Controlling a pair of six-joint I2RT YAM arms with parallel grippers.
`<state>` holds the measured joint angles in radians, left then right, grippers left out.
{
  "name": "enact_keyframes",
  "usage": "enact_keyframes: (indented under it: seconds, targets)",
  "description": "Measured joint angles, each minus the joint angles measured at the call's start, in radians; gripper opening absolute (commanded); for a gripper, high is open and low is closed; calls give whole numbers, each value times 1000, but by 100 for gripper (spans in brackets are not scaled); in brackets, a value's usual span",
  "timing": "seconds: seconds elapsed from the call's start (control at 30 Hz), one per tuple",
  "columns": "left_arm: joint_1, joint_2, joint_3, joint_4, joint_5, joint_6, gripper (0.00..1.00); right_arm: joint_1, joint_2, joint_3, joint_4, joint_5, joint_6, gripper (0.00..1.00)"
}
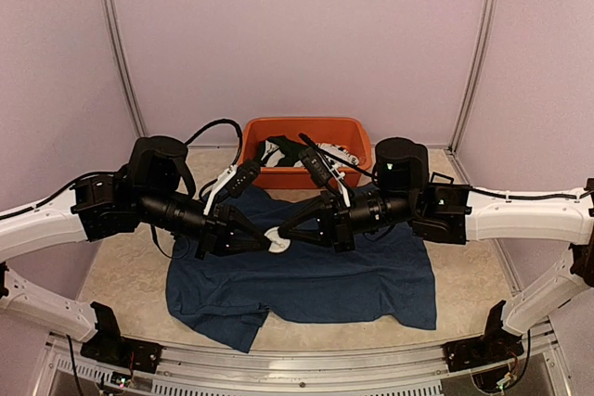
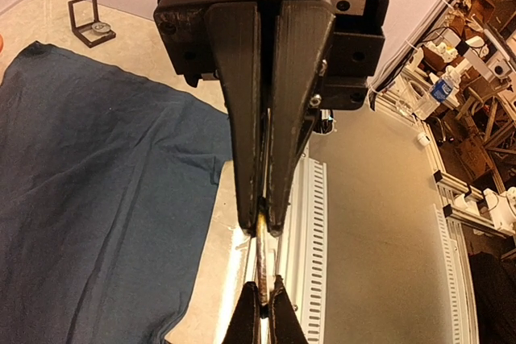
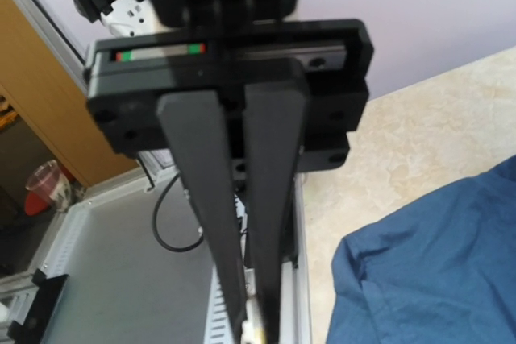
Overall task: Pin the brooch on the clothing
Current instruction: Pass from the left arm to the right, then open the brooch at the center of the board.
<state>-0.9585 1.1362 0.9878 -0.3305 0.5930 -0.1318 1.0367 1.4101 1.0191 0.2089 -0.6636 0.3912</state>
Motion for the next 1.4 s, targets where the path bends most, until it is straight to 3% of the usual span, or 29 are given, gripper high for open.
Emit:
enact_keyframes:
  seconds: [0.07,0.1,0.2,0.27,0.47,0.57,0.87,1.27,1.4]
  targets:
    - [0,0,0,0,2,0,3,1,0,1,0,-6,1,0]
    - [0,0,0,1,1,0,11,1,0,1,0,-8,1,0]
    - [0,0,0,3,-1,5,49,2,0,1,-2,-11,2,0]
    - [0,0,0,2,-7,2,61,2,0,1,-2,-10,4,0]
    - [1,-31,0,-9,-64,27,80,2,0,2,-43,-10,23,0]
    - [0,-54,0,-15,-101,53,85,2,0,2,-66,-14,32,0]
    - [-64,-6,2,-68,-216,116,84,2,37,13,-84,-53,102,0]
    - [-93,9,2,-84,-274,145,63,2,73,18,-59,-84,173,0]
    - [-98,18,2,-84,-285,149,51,2,73,18,-45,-90,187,0]
